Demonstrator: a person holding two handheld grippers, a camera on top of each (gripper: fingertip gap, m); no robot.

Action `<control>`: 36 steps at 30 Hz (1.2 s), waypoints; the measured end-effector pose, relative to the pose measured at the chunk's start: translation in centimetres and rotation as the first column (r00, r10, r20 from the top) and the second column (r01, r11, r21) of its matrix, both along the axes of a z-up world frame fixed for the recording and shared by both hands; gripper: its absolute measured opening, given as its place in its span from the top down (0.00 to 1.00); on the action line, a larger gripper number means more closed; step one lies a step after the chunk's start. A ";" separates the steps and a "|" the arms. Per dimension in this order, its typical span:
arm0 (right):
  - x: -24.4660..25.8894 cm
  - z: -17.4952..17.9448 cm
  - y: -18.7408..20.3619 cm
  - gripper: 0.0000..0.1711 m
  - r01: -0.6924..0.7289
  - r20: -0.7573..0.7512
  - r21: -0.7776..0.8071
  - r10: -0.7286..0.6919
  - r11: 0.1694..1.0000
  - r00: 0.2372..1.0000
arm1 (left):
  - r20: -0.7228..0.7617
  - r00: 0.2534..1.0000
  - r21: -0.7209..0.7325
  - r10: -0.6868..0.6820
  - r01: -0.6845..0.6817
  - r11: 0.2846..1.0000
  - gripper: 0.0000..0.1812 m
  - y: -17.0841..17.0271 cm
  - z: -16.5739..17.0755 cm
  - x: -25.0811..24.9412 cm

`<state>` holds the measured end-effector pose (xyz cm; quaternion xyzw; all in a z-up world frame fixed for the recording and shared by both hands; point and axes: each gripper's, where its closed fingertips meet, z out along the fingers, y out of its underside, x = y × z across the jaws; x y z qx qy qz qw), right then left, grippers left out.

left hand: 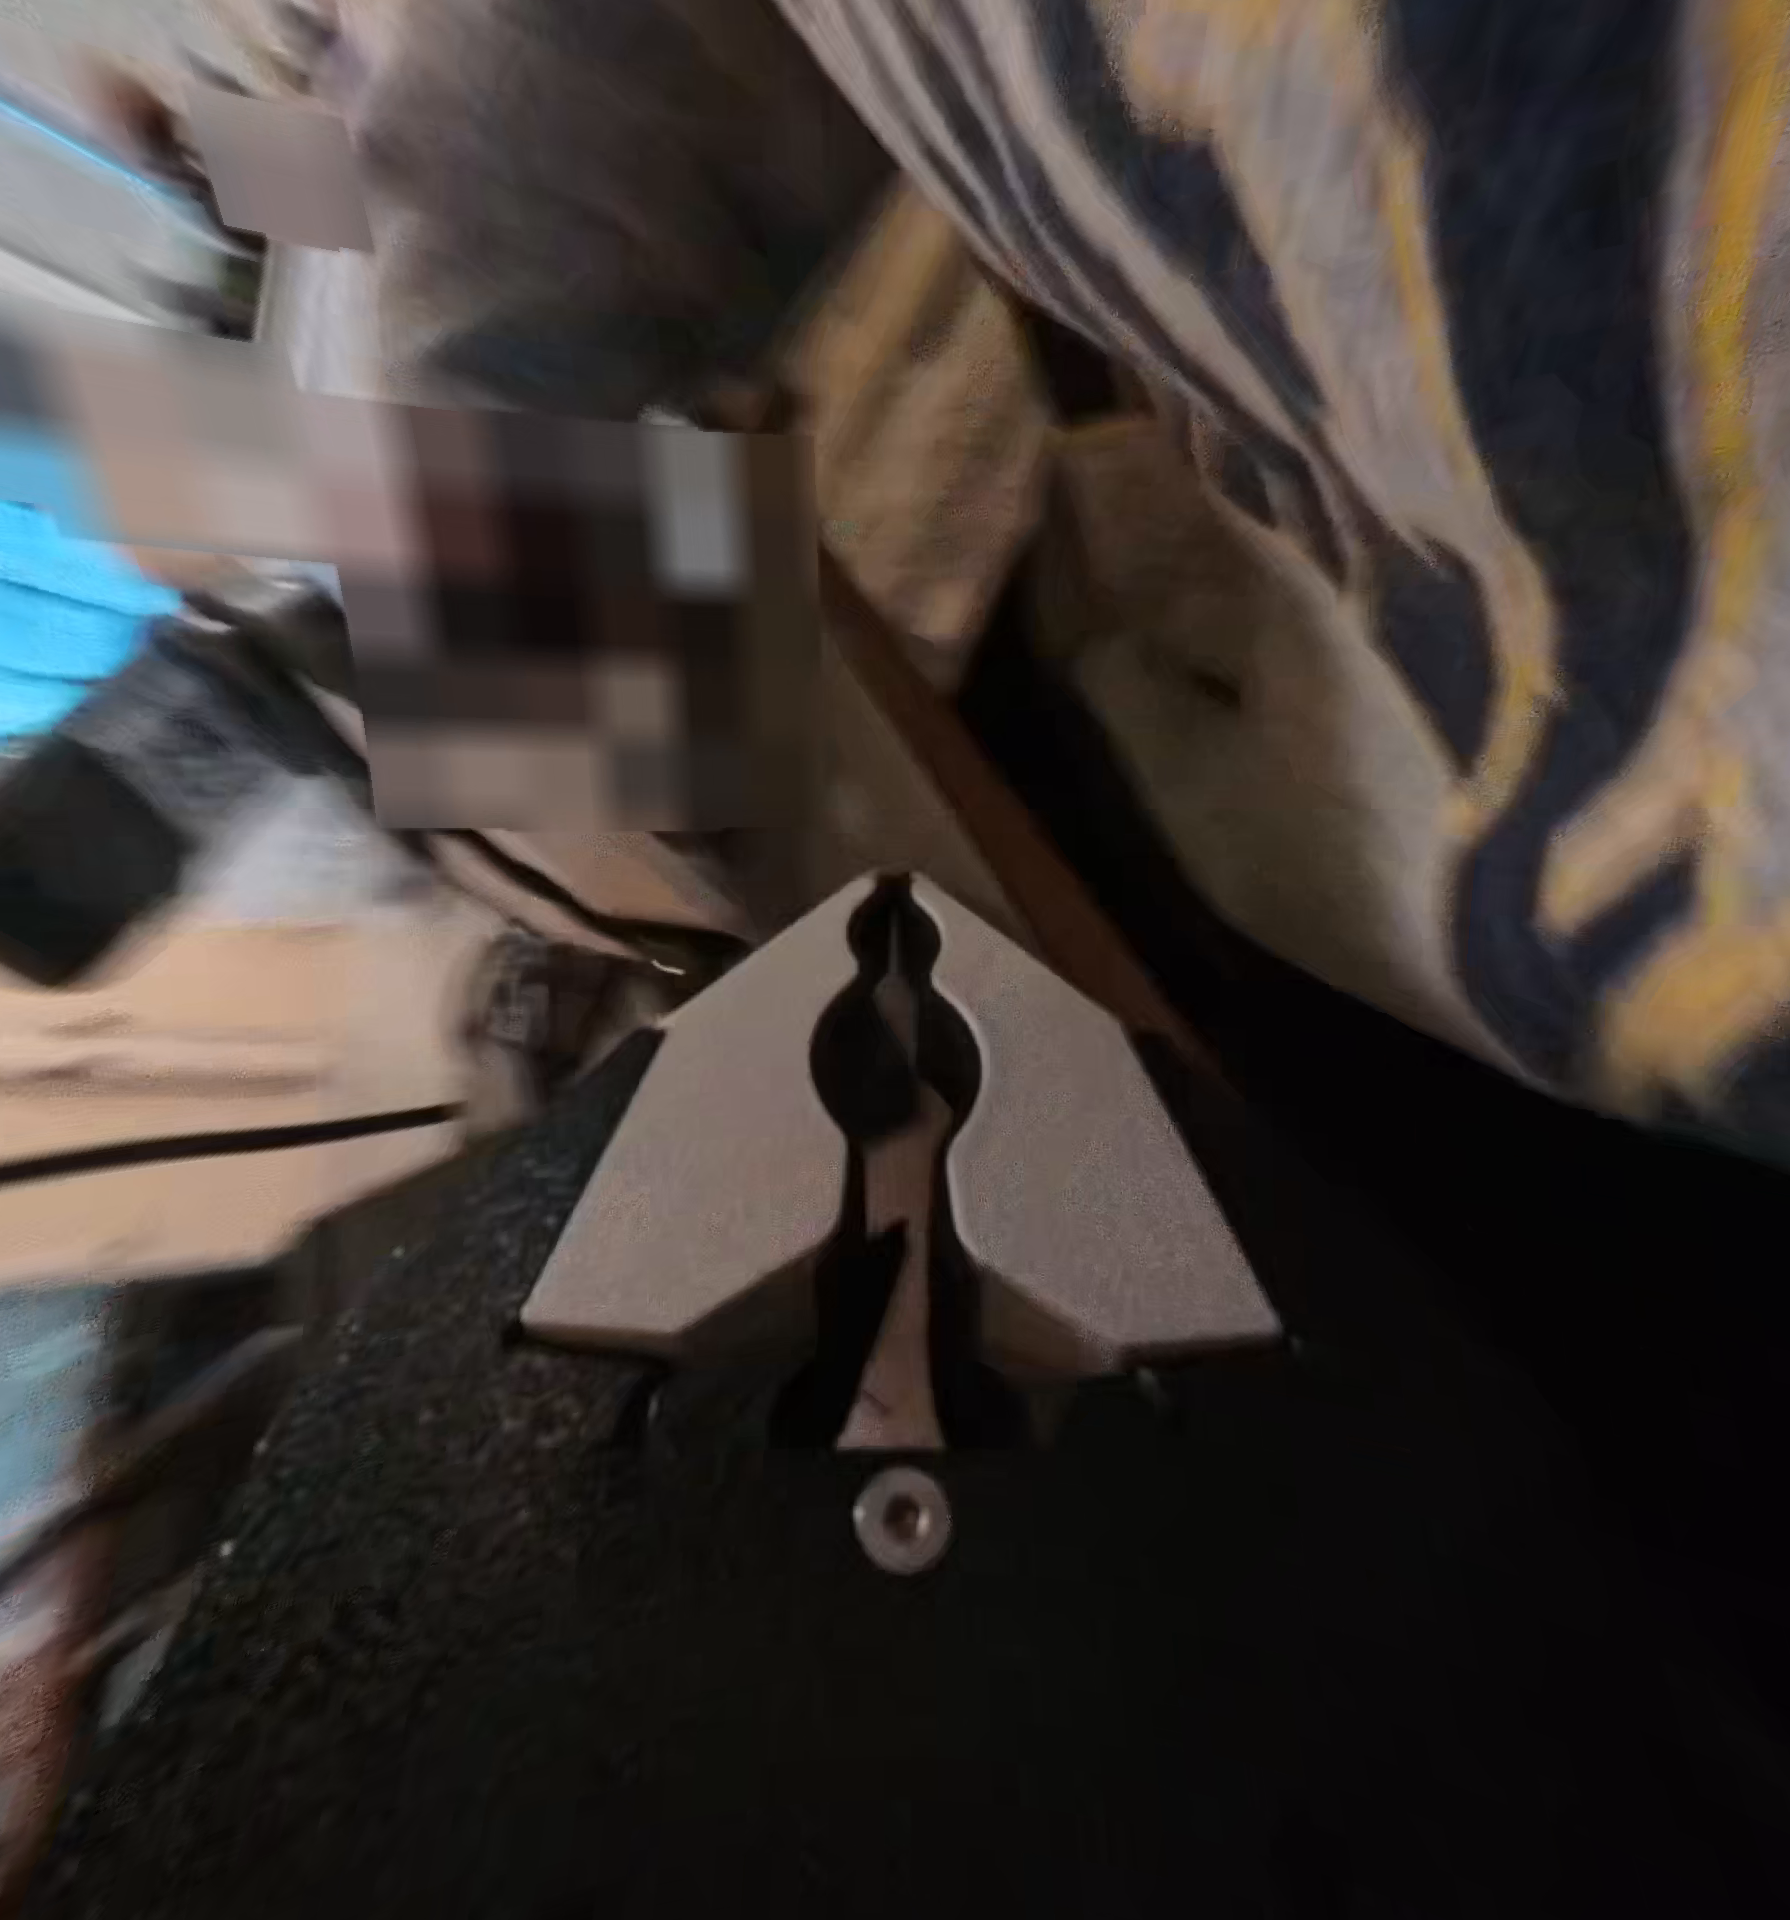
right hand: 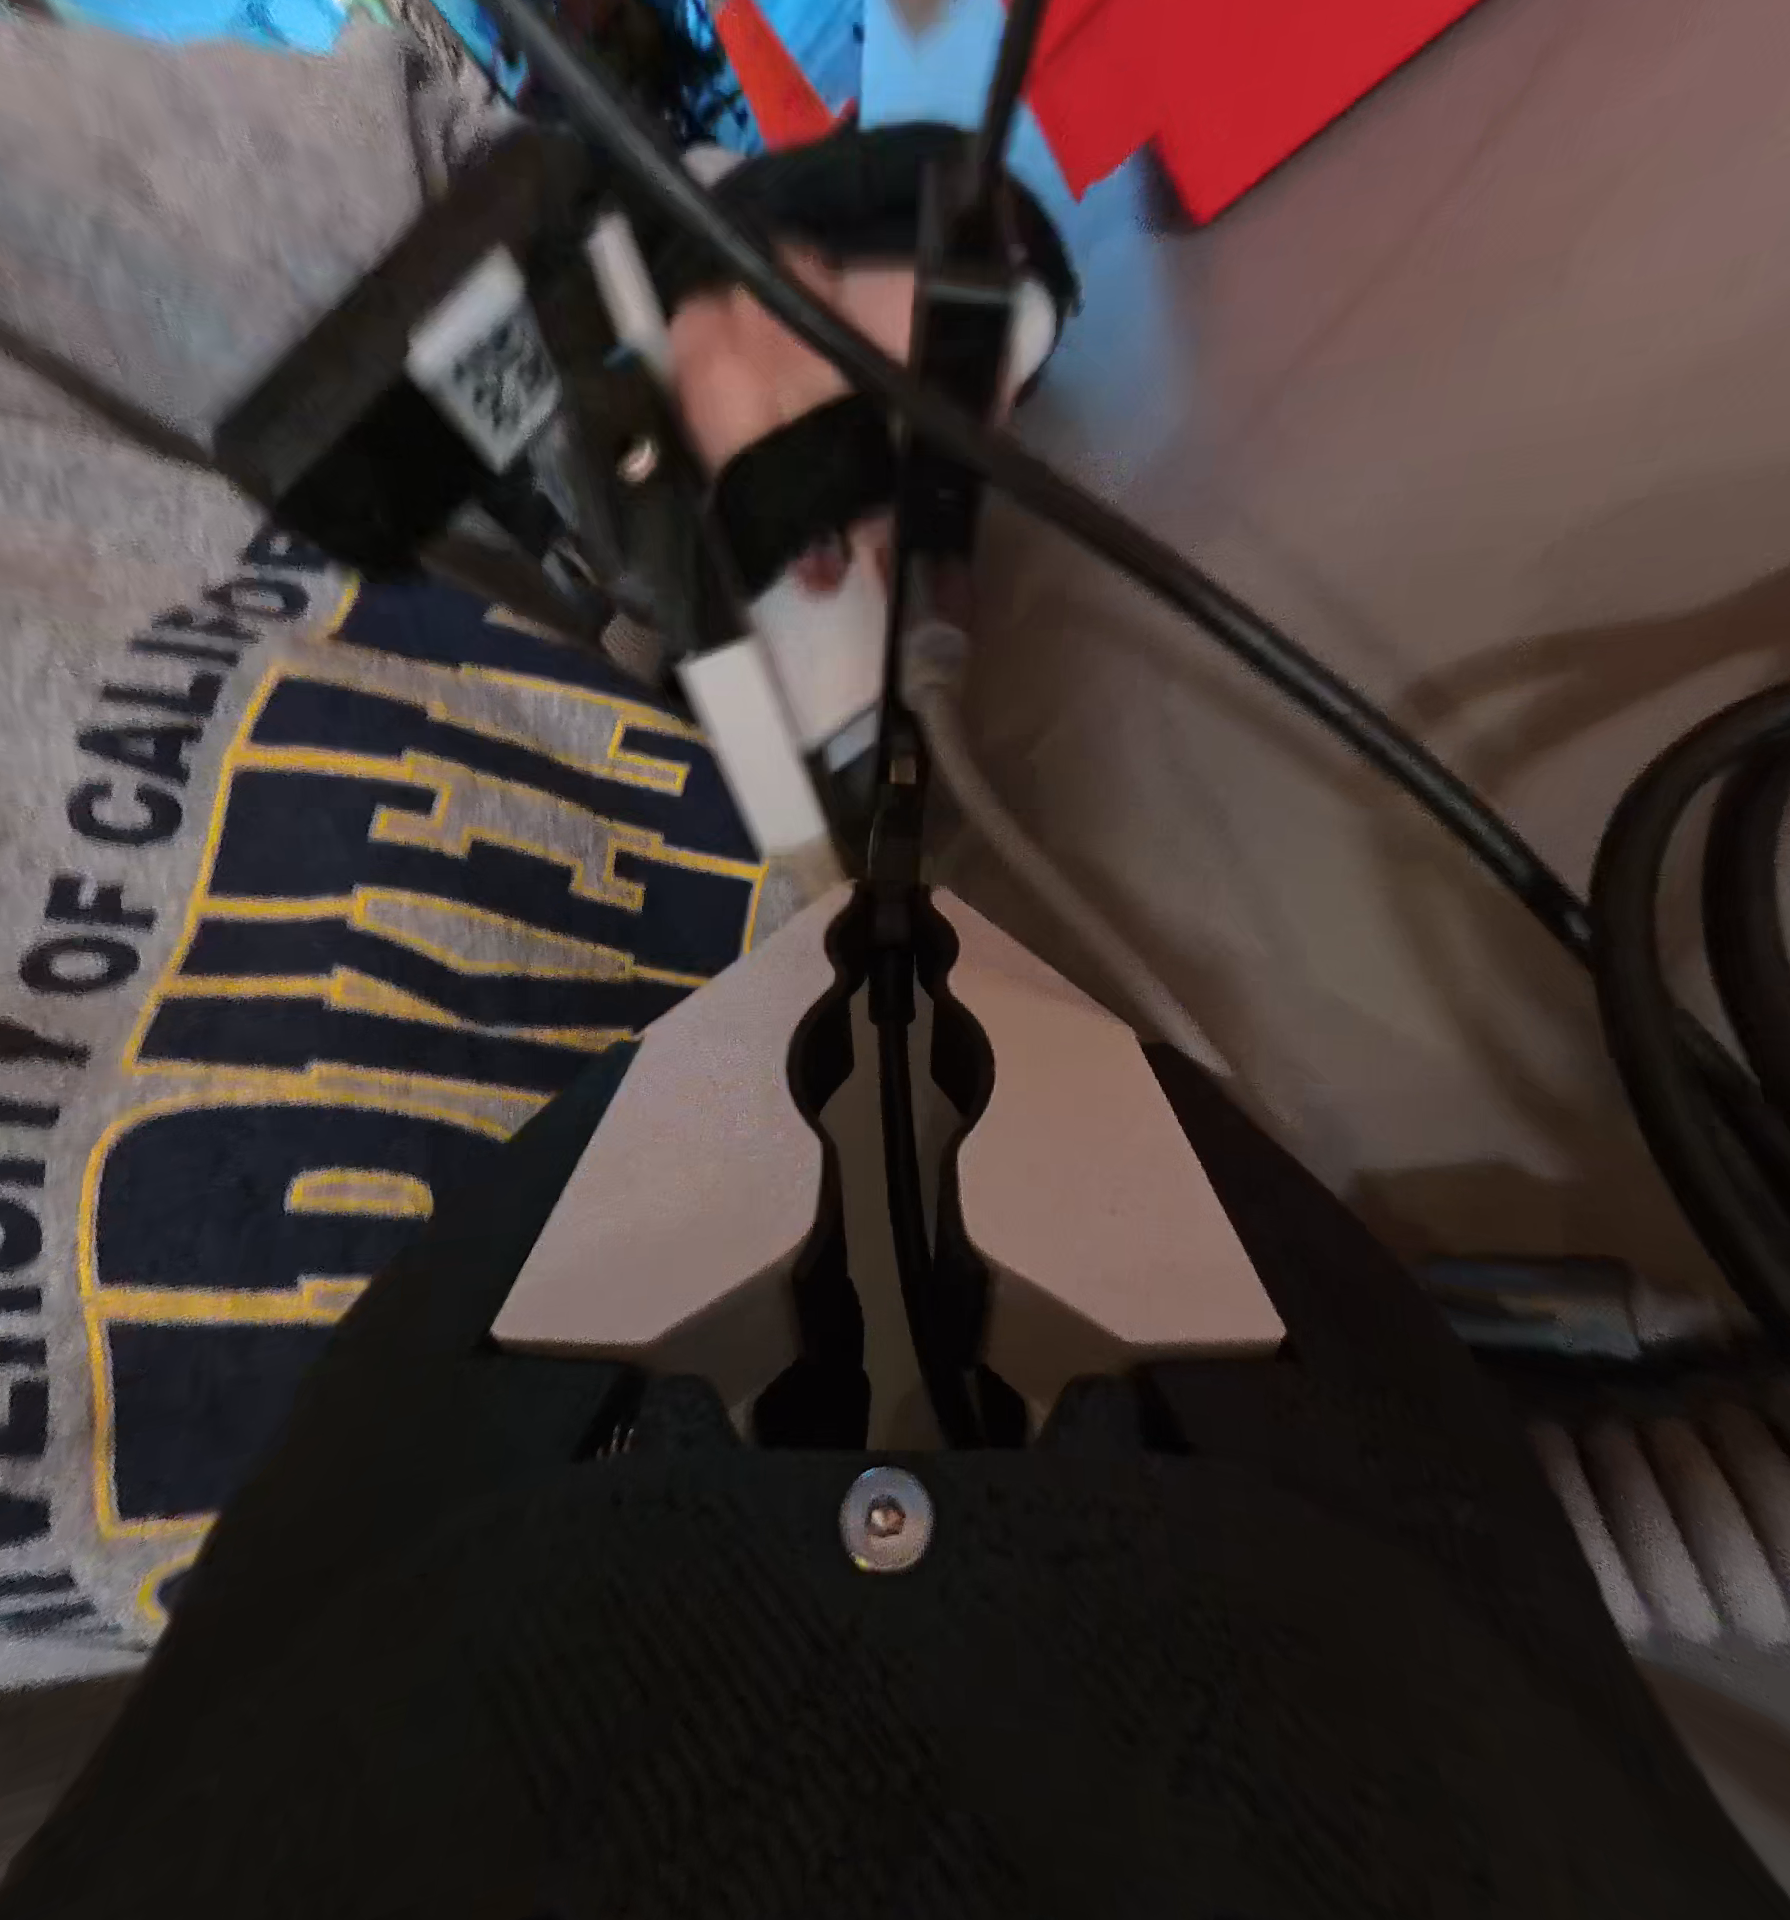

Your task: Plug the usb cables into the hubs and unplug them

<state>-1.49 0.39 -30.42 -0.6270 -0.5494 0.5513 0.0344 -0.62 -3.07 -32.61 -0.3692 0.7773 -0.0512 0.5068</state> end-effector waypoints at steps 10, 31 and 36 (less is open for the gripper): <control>-0.3 -0.4 0.9 0.96 0.056 0.027 0.014 -0.057 0.998 0.998 | 0.169 0.933 -0.145 0.319 -0.296 0.944 0.69 3.7 2.6 -2.0; 0.0 -0.1 0.4 0.97 0.006 -0.057 0.277 0.010 0.961 0.998 | -0.034 0.774 -0.939 0.632 -0.242 0.246 0.95 3.0 2.5 -2.8; -0.2 0.0 0.6 0.97 0.023 -0.064 0.292 -0.005 0.956 0.998 | -0.022 0.763 -0.943 0.646 -0.230 0.240 0.95 3.2 2.4 -2.9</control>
